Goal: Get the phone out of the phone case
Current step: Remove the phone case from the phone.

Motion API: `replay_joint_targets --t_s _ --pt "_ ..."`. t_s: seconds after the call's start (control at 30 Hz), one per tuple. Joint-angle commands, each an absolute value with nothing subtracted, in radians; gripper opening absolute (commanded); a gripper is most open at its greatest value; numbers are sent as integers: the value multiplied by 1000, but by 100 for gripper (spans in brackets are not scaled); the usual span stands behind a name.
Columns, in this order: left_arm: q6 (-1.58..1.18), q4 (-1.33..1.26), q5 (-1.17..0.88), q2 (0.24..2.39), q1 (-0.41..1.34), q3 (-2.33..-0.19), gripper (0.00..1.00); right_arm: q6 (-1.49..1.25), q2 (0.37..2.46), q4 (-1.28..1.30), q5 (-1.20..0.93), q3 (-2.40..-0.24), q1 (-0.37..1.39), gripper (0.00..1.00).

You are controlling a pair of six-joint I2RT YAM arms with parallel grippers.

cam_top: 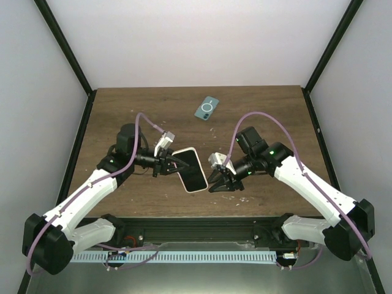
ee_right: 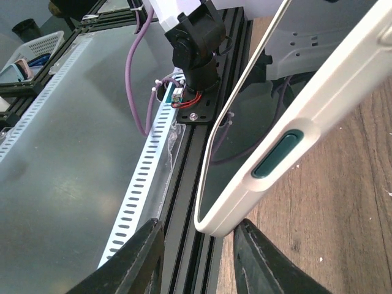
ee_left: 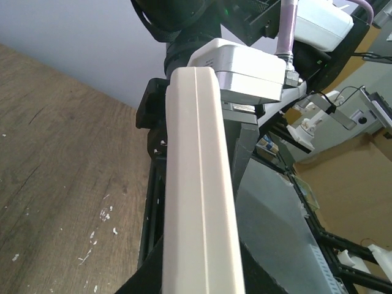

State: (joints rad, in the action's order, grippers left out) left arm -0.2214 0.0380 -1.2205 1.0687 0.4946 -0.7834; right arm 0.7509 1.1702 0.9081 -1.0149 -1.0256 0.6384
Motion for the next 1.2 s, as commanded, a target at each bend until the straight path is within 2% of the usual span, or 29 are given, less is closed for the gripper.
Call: replay_joint_targets --t_s 0.0,0.3,0.7,1.17 --pt "-183 -10 -1241 1058 500 -788 0 749 1179 915 -1051 -1051 650 34" --pt "-189 -18 -1259 1066 510 -787 0 750 1218 921 -1058 -1078 652 26" --pt "-198 -3 -1296 1066 527 -791 0 928 1233 1029 -1055 -1132 664 14" --pt "-245 -33 -1341 1075 554 -783 0 947 1204 958 -961 -1139 691 14"
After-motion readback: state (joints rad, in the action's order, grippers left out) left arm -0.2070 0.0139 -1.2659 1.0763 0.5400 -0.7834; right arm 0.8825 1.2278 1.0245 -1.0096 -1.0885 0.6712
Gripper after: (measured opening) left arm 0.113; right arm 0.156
